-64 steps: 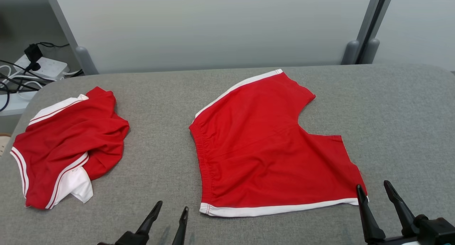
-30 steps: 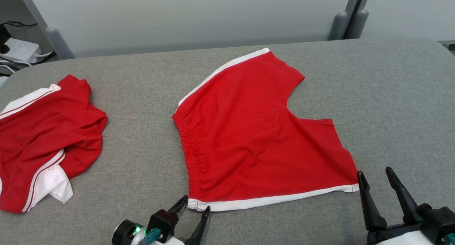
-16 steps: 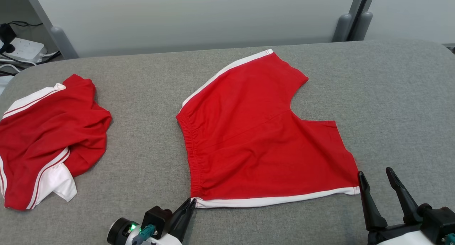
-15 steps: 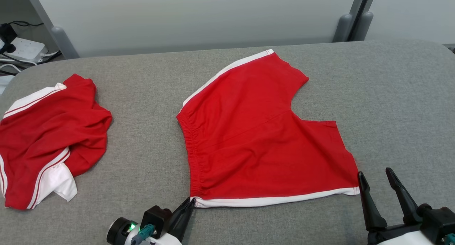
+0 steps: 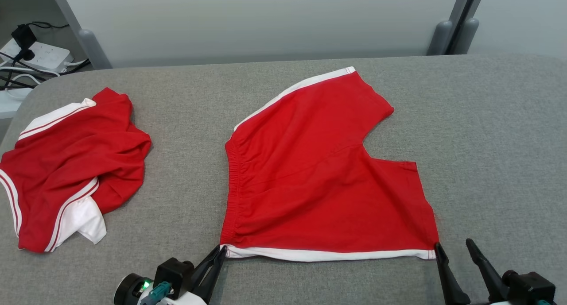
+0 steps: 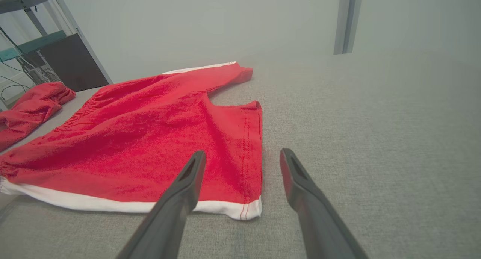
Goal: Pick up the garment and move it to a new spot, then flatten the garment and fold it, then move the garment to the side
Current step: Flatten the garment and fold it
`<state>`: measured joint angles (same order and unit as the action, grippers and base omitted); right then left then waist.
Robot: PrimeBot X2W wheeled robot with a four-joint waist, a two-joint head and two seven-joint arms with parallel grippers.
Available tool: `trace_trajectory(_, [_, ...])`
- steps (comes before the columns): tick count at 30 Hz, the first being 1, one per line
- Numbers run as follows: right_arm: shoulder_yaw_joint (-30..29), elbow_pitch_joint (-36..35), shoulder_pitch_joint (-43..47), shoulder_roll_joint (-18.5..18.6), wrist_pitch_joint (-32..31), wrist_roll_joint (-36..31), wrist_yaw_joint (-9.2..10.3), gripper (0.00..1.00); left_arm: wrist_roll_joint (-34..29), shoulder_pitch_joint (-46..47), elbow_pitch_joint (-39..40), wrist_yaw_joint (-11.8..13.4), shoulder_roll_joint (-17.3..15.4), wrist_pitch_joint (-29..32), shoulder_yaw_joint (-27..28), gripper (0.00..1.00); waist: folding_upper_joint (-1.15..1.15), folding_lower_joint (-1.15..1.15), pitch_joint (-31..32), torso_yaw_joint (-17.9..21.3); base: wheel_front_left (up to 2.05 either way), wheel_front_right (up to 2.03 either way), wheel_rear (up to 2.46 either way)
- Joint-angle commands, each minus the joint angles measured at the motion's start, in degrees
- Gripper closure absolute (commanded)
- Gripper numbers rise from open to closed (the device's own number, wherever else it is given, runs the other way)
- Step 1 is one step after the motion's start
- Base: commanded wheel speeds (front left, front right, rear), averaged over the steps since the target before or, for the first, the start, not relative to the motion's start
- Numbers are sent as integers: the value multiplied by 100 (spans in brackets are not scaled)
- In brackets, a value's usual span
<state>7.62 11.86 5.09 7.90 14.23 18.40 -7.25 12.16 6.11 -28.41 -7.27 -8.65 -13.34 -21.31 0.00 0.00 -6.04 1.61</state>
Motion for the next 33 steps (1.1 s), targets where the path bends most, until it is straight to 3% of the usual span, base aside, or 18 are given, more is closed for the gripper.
trace_trajectory(1, [176,38,-181,149,77,68,-24,0,57,89,178,-19,-130,-9,196,100,0,0,-18,-21,0,0,0])
trace_trajectory(10, [270,861,-572,89,77,79,-24,0,136,57,409,-9,-121,121,109,100,0,0,-93,-68,0,0,0])
trace_trajectory(16, [354,1300,-800,56,77,205,-24,32,161,104,508,-9,-128,204,32,100,0,0,-121,-128,0,0,0])
trace_trajectory(21, [366,1510,-855,32,77,259,-24,29,187,143,579,-10,-152,235,-21,100,0,0,-142,-181,0,0,0])
trace_trajectory(23, [408,1607,-872,18,77,301,-24,41,201,153,589,-10,-164,233,-30,100,0,0,-147,-190,0,0,0])
trace_trajectory(27, [482,1771,-951,10,77,353,-24,56,215,140,610,9,-183,223,-46,100,0,0,-148,-188,0,0,0])
trace_trajectory(28, [494,1807,-973,4,77,369,-24,67,219,135,615,12,-189,222,-51,100,0,0,-145,-186,0,0,0])
trace_trajectory(30, [529,1871,-1014,7,77,381,-24,100,223,129,632,16,-200,222,-66,100,0,0,-139,-185,0,0,0])
trace_trajectory(33, [566,1914,-1047,39,77,406,-24,100,233,118,662,23,-225,231,-81,100,0,0,-119,-177,0,0,0])
